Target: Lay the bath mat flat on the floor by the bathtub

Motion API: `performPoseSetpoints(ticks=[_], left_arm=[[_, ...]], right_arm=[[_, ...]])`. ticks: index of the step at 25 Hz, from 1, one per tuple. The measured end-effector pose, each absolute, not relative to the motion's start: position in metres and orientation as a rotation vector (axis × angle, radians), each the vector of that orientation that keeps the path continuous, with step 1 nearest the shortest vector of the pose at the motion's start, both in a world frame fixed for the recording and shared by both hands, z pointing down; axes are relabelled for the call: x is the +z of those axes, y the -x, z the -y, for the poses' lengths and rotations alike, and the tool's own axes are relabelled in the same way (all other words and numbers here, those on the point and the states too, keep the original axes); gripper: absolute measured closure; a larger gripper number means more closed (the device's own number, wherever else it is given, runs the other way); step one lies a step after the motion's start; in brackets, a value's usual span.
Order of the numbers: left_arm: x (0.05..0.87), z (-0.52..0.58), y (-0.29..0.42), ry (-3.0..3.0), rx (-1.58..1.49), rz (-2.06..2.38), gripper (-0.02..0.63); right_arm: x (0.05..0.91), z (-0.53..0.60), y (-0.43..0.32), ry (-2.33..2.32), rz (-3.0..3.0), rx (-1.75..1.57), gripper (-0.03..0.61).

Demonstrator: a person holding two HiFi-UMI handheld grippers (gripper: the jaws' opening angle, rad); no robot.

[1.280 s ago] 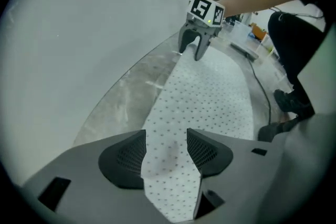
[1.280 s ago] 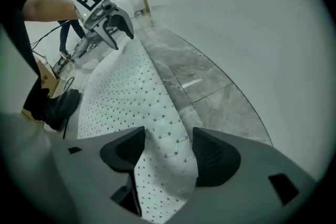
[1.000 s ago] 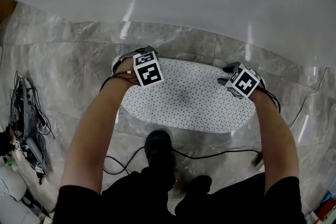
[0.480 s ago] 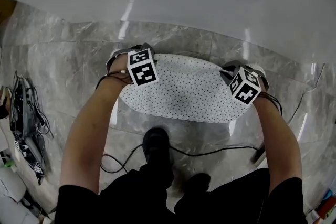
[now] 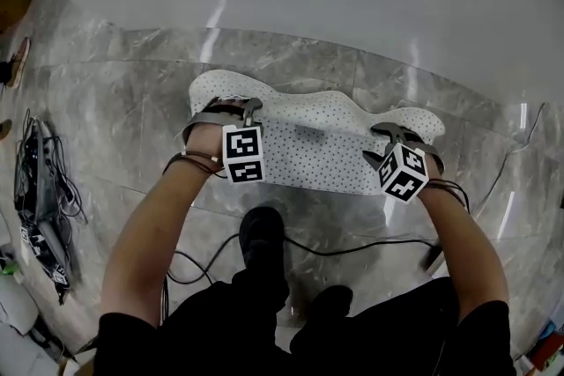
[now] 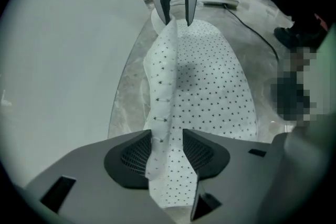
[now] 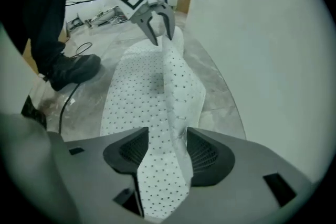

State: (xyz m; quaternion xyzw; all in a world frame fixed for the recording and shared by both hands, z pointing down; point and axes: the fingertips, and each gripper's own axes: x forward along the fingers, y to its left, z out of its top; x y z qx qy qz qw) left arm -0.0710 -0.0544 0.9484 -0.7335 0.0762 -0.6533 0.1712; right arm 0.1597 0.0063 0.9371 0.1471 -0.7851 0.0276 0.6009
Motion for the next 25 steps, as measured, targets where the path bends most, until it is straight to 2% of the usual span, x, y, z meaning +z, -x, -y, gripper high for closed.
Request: performPoseSetpoints(ticks=[3, 7, 12, 15, 19, 22, 25], left_arm=[[0.938, 0.075, 0.067, 2.072, -1.799, -0.337, 0.380], [0.933, 0.095, 0.075, 2.084, -1.809, -0.468, 0.377], [0.969, 0.085, 0.113, 2.252, -2.052, -0.542, 0.377], [0.979, 0.093, 0.157, 2.346, -2.141, -0.845, 0.371], [0.973, 0.118, 0.213, 2.467, -2.109, -1.355, 0.353], [0.970, 0.143, 0.228, 2.494, -2.048, -1.442, 0.344], [0.977, 0.153, 0.231, 2.574, -2.066, -1.502, 0.342]], right_arm=[[0.926, 0.030, -0.171, -0.540, 1.836, 0.080, 0.316], [0.912, 0.051, -0.185, -0.677, 1.831, 0.076, 0.314], [0.942, 0.034, -0.226, -0.714, 1.730, 0.279, 0.313], [0.974, 0.021, -0.272, -0.839, 1.630, 0.536, 0.302], [1.004, 0.004, -0.319, -0.994, 1.536, 0.779, 0.270], [1.005, 0.001, -0.320, -1.031, 1.571, 0.820, 0.272], [1.009, -0.003, -0.314, -0.985, 1.596, 0.807, 0.308]])
